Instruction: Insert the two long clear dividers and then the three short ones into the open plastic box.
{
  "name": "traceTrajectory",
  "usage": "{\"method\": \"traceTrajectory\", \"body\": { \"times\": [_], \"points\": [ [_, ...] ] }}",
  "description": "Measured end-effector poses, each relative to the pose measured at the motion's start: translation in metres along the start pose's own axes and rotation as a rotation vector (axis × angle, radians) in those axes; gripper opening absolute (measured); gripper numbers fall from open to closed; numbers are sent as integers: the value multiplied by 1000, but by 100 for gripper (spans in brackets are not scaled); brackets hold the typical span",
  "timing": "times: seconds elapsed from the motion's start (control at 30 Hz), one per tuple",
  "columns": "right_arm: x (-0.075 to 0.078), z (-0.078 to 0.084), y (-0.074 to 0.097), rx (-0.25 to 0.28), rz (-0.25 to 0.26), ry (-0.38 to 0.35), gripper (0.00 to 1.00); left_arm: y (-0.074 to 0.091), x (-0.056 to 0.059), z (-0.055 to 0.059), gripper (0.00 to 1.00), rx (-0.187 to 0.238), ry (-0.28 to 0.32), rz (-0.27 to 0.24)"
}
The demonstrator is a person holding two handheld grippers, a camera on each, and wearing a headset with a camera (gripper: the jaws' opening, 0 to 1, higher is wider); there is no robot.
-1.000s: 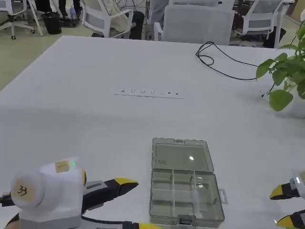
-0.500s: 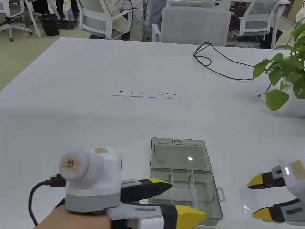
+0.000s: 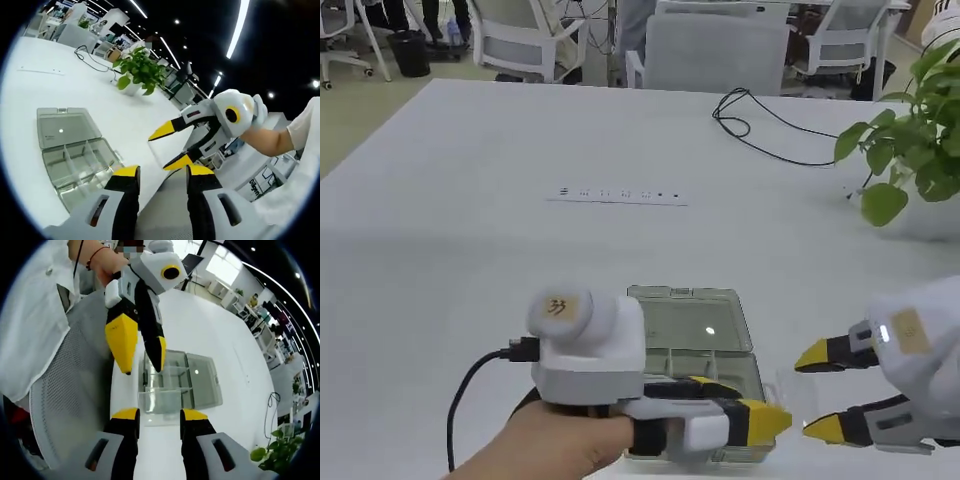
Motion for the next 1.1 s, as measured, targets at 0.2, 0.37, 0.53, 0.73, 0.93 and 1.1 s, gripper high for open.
{"method": "traceTrajectory", "body": {
  "times": [0.2, 0.37, 0.53, 0.73, 0.93, 1.1],
  "points": [
    [-2, -13, 6, 15, 9, 13, 33, -7, 0, 2, 23, -9, 31, -9],
    [-3, -18, 9, 18, 14, 19, 33, -10, 1, 3, 14, -9, 52, -5],
    [-4, -19, 10, 13, 13, 24, 33, -14, 2, 4, 10, -8, 73, 4],
    [-4, -21, 10, 17, 10, 26, 33, -16, 6, 4, 3, -11, 67, 18],
    [-5, -22, 10, 18, 4, 35, 33, -15, 9, 6, 0, 3, 55, 25],
    [-5, -25, 10, 30, 2, 43, 33, -12, 9, 6, 0, 16, 62, 19]
  ]
}}
Point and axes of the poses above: the centre of the closed fingertips' face, and the gripper's own axes: y roughly backward along the fingers, x roughly to its right, z roughly out of its underside, the point moved 5 cm from there along y, roughly backward along the fingers, and after that the axes turned 4 degrees about y, right-handed, at the moved point
